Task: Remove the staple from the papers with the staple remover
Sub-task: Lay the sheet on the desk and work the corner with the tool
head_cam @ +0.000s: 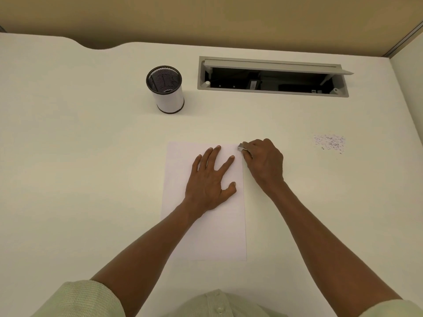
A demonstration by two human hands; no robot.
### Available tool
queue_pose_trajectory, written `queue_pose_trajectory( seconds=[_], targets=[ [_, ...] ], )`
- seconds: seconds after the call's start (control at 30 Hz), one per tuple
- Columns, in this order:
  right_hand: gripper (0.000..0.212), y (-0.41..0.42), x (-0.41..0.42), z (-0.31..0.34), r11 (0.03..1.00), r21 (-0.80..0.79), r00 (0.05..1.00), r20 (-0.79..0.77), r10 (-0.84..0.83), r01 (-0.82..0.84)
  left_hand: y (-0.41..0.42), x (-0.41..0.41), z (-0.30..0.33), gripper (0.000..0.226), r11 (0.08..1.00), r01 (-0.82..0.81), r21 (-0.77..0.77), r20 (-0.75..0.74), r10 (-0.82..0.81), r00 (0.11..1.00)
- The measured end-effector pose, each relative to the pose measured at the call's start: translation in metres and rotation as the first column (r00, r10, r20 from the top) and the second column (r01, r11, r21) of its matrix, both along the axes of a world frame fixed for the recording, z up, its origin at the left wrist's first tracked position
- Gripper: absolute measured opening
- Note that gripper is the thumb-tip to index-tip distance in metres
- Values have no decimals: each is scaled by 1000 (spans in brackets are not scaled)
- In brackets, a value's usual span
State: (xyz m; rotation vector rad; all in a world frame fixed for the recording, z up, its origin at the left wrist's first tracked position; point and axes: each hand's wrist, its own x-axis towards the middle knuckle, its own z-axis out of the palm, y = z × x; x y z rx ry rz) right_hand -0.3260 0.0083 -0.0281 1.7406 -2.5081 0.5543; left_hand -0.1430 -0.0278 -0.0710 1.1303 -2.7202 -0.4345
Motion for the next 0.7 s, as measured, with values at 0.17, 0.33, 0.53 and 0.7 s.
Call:
queue_pose_trajectory(
  seconds=[0.17,0.33,0.53,0.7],
  targets=[
    [14,-2,-9,-2,996,-7,996,-23,87,-87,-1,0,0,72,1000,4,1,-12,-4,1000],
    [16,-6,-11,3,998,35,995,87,41,-44,-1,0,1,73,1000,-1,8,1,1,1000],
    [20,-7,-12,3,996,92,977,210,-28,8,-3,-9,6,75,1000,-3,-15,86,5,996],
    [21,-10,-15,5,993,118,975,223,-18,-9,-1,-11,4,75,1000,-11,-25,67,13,998]
  ],
)
